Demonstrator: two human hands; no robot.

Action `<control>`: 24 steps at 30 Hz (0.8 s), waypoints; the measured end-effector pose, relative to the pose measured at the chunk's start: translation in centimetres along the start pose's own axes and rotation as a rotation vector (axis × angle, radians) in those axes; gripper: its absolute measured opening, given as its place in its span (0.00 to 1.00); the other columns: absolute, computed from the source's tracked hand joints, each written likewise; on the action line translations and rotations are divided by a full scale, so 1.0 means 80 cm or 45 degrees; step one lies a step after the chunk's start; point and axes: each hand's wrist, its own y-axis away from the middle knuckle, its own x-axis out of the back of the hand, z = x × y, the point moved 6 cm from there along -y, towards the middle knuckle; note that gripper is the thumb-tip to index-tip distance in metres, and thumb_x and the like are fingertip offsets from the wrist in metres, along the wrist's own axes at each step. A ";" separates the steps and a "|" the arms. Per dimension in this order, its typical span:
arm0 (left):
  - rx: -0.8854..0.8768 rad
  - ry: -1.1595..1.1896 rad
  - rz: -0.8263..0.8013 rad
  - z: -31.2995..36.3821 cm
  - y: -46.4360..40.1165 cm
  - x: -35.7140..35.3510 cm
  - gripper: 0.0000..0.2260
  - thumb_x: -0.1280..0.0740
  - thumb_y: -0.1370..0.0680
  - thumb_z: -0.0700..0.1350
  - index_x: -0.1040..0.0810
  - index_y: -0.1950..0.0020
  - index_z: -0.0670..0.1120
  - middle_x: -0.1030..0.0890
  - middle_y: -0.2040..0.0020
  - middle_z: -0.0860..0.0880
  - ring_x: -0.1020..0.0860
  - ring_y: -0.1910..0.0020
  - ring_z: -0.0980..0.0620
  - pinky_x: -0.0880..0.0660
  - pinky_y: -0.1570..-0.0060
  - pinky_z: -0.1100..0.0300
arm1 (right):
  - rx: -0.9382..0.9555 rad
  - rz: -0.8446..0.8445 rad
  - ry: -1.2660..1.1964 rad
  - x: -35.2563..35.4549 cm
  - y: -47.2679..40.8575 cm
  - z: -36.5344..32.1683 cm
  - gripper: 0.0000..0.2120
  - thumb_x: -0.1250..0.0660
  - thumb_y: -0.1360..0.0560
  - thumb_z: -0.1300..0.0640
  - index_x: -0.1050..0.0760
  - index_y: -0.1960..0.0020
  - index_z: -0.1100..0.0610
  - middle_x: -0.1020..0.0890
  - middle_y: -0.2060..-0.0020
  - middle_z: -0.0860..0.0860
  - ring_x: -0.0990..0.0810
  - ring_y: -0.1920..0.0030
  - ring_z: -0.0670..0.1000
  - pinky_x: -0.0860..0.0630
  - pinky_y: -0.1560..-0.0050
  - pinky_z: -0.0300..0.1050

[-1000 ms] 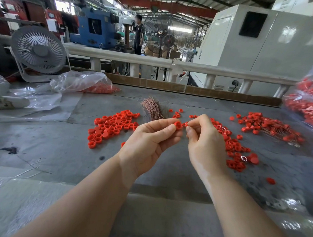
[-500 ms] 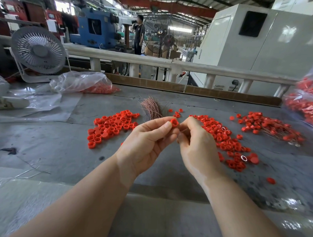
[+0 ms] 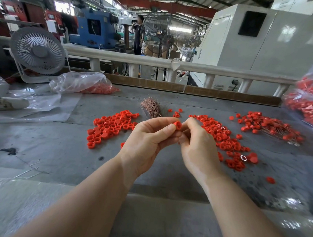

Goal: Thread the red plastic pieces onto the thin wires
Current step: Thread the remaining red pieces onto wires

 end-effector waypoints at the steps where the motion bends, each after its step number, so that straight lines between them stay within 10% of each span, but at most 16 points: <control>1: -0.016 -0.008 0.000 0.001 0.000 0.000 0.07 0.33 0.34 0.38 0.16 0.62 0.44 0.17 0.64 0.45 0.18 0.66 0.54 0.22 0.64 0.66 | -0.024 0.011 -0.023 0.001 0.000 0.002 0.09 0.36 0.25 0.64 0.32 0.60 0.52 0.24 0.68 0.47 0.24 0.64 0.55 0.30 0.63 0.48; 10: -0.086 -0.129 0.026 0.005 0.002 0.003 0.08 0.33 0.34 0.39 0.19 0.57 0.44 0.16 0.65 0.48 0.18 0.66 0.56 0.22 0.65 0.66 | -0.194 0.079 -0.342 0.003 -0.004 0.014 0.14 0.37 0.23 0.64 0.32 0.62 0.48 0.20 0.68 0.48 0.21 0.75 0.48 0.32 0.75 0.39; 24: 0.074 -0.020 -0.037 -0.001 0.003 -0.001 0.07 0.33 0.34 0.40 0.15 0.62 0.45 0.17 0.65 0.49 0.19 0.66 0.58 0.22 0.66 0.67 | -0.019 0.277 -0.300 0.016 -0.003 0.005 0.15 0.34 0.26 0.65 0.32 0.60 0.47 0.23 0.67 0.42 0.22 0.64 0.47 0.26 0.59 0.45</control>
